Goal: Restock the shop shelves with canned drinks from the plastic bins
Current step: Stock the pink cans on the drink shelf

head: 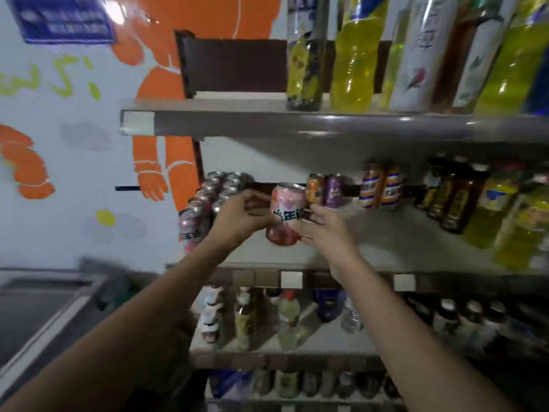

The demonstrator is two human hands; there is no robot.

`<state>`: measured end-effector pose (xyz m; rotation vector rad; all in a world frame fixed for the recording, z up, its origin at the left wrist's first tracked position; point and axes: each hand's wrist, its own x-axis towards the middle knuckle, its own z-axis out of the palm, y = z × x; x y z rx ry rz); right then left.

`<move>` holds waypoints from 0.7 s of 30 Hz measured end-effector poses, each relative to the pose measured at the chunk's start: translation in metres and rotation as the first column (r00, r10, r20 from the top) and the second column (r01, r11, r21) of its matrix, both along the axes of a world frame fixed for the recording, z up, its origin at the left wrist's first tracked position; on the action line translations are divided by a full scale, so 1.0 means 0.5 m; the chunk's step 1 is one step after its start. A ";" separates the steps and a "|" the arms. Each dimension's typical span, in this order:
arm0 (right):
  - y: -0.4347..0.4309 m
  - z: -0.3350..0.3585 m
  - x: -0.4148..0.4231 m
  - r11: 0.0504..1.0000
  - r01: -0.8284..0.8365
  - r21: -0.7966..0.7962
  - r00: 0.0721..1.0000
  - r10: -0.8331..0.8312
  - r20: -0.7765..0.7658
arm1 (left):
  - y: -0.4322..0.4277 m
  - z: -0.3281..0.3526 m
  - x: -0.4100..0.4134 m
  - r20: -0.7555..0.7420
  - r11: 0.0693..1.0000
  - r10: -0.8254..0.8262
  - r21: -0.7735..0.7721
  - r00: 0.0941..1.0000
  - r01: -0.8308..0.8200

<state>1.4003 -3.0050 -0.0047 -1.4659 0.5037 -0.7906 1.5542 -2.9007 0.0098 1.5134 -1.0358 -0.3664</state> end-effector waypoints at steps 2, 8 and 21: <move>0.025 -0.017 0.058 1.000 -0.012 0.012 1.000 0.012 -0.017 | 0.035 -0.016 0.048 0.031 0.998 0.047 0.032 0.998 -0.048; 0.070 -0.086 0.199 1.000 -0.018 -0.011 0.998 0.017 -0.064 | 0.113 -0.039 0.136 0.414 0.941 0.216 0.155 0.884 -0.302; 0.067 -0.174 0.336 0.997 0.051 -0.052 0.984 -0.059 -0.171 | 0.111 -0.113 0.241 0.571 0.846 0.324 0.182 0.754 -0.501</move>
